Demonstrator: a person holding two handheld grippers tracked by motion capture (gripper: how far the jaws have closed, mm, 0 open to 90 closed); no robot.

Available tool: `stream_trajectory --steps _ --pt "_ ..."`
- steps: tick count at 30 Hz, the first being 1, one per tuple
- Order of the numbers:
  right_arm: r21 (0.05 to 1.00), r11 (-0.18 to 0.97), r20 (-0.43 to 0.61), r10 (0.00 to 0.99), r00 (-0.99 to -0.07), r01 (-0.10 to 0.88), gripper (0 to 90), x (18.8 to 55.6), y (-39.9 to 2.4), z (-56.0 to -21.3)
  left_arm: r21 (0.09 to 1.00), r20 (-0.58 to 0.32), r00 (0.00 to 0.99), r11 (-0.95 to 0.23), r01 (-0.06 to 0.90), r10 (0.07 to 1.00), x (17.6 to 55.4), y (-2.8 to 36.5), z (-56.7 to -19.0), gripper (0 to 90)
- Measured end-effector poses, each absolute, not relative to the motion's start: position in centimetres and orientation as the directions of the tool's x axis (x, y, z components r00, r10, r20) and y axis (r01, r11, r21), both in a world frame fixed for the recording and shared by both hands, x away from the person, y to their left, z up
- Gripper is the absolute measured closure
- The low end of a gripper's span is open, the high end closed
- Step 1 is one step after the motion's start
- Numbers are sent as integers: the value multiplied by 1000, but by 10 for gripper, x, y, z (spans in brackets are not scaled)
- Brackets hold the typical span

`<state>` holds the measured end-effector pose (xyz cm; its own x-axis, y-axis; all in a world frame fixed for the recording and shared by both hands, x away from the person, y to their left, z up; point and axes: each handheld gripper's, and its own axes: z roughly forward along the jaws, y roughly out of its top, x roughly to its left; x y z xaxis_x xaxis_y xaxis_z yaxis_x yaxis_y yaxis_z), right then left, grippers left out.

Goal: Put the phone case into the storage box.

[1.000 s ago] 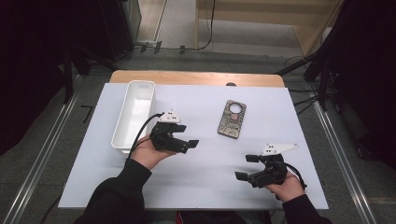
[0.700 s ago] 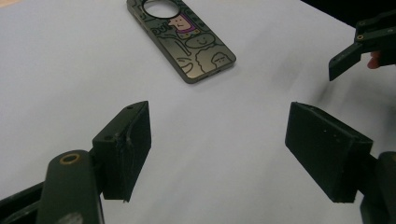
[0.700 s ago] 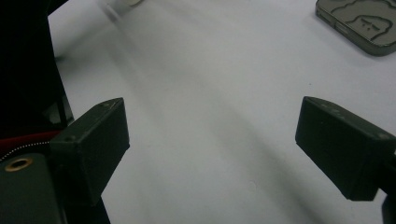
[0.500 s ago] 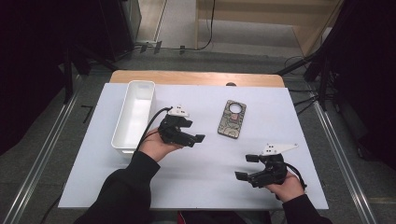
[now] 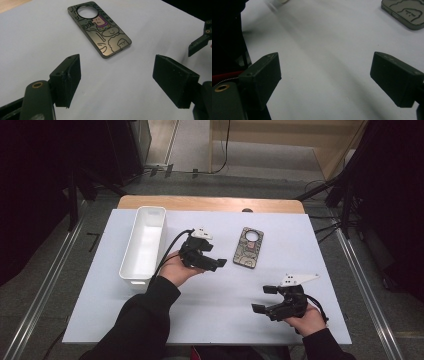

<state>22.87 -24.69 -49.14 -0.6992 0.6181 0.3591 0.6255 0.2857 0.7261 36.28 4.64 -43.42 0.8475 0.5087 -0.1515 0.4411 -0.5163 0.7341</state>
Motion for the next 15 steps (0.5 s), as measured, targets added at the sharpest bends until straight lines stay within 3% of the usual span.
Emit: stream_trajectory --steps 15 --pt "727 292 359 611 -706 622 88 228 -245 -491 729 -160 845 -517 449 510 375 18 -436 223"
